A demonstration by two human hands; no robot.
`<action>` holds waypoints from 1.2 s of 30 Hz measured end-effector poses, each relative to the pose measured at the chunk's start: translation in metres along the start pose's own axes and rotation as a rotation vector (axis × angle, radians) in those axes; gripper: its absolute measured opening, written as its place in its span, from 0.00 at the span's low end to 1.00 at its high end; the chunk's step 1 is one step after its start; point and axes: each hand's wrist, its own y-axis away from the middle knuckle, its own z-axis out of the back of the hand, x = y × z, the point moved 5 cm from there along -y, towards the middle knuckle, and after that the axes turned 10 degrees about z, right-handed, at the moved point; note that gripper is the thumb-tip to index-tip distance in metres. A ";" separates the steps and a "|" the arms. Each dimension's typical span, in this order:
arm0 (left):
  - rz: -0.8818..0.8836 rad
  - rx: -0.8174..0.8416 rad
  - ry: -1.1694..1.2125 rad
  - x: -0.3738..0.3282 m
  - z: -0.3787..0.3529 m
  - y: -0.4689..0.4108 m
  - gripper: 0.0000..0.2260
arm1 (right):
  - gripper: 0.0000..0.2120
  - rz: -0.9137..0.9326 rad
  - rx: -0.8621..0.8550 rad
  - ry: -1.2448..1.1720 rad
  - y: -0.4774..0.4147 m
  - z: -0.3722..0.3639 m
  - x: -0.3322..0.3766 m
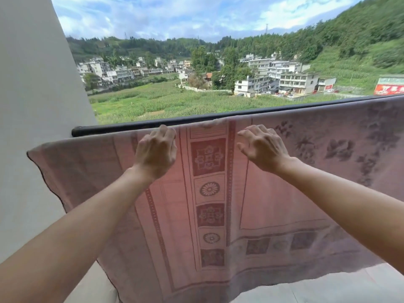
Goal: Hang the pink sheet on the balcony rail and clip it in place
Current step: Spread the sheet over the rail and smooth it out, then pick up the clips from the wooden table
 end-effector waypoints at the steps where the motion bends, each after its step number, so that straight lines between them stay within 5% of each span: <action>1: -0.028 0.039 0.031 -0.033 -0.014 0.004 0.03 | 0.18 -0.057 0.050 0.003 0.026 0.005 -0.023; 14: -0.305 0.501 0.199 -0.406 -0.179 0.061 0.07 | 0.17 -0.618 0.506 0.098 0.355 0.080 -0.247; 36: -1.010 0.731 0.420 -0.953 -0.385 0.060 0.06 | 0.15 -1.304 0.628 0.304 0.677 0.154 -0.583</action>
